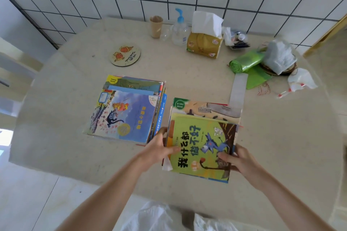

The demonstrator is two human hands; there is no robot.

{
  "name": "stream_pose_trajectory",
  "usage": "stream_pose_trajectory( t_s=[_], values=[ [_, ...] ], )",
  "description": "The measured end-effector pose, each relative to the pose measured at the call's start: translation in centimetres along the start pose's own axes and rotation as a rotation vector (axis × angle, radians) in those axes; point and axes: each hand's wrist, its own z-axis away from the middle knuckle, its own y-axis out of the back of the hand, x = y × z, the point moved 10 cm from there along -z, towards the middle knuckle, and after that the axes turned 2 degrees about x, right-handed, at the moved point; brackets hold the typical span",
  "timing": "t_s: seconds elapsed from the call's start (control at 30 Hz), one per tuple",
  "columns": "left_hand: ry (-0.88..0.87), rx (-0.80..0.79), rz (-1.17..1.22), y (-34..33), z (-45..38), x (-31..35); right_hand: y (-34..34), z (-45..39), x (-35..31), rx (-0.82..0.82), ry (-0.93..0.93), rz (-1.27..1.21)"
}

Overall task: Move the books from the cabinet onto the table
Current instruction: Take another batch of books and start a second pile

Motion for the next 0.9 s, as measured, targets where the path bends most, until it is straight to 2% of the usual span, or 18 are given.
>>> stream_pose_trajectory(
  t_s=[0.07, 0.2, 0.3, 0.43, 0.63, 0.9],
  values=[
    [0.040, 0.002, 0.034, -0.2, -0.9, 0.4, -0.1, -1.2, -0.1, -0.019, -0.071, -0.045],
    [0.198, 0.152, 0.218, -0.5, -2.7, -0.4, -0.5, -4.0, 0.4, -0.022, -0.208, -0.139],
    [0.299, 0.235, 0.187, -0.9, -4.0, -0.9, -0.5, -5.3, 1.1, 0.019, -0.273, -0.149],
    [0.385, 0.244, 0.148, -0.8, -5.3, -1.0, -0.3, -6.5, 1.4, 0.052, -0.311, -0.140],
    [0.421, 0.263, 0.128, -0.4, -6.4, -1.4, -0.5, -7.6, 1.4, 0.078, -0.321, -0.056],
    [0.352, 0.290, 0.025, -0.6, -6.5, -0.1, -0.5, -8.2, 0.3, 0.106, -0.267, 0.174]
  ],
)
